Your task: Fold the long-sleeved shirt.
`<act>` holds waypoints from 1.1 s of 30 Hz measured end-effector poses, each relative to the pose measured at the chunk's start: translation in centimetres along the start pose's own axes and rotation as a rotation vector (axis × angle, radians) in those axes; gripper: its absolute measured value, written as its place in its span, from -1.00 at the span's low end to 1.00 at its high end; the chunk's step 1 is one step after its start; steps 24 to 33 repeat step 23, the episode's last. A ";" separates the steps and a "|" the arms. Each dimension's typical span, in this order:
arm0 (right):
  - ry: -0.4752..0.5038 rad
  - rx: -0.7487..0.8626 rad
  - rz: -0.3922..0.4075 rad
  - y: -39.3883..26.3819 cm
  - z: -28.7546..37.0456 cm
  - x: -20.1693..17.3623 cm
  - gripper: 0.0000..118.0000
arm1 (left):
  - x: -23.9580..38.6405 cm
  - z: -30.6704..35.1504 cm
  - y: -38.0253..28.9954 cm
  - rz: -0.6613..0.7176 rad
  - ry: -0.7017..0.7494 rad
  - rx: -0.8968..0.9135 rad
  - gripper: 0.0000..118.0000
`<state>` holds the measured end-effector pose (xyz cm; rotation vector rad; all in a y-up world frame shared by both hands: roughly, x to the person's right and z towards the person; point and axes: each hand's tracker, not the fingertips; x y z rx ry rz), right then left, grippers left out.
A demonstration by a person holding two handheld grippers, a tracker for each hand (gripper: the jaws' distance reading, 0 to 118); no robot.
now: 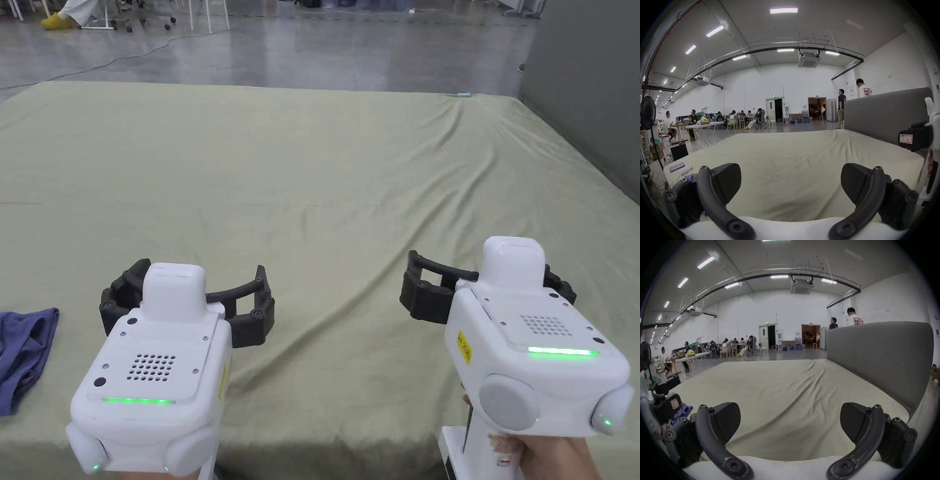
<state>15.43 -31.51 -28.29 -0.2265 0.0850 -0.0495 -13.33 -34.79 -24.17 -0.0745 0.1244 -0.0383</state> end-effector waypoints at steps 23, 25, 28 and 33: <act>-0.138 -0.059 -0.061 1.4 -0.1 0.0 0.96 | 0.0 -0.1 0.1 0.010 0.004 -0.006 0.99; -0.138 -0.059 -0.061 1.4 -0.1 0.0 0.96 | 0.0 -0.1 0.1 0.010 0.004 -0.006 0.99; -0.138 -0.059 -0.061 1.4 -0.1 0.0 0.96 | 0.0 -0.1 0.1 0.010 0.004 -0.006 0.99; -0.138 -0.059 -0.061 1.4 -0.1 0.0 0.96 | 0.0 -0.1 0.1 0.010 0.004 -0.006 0.99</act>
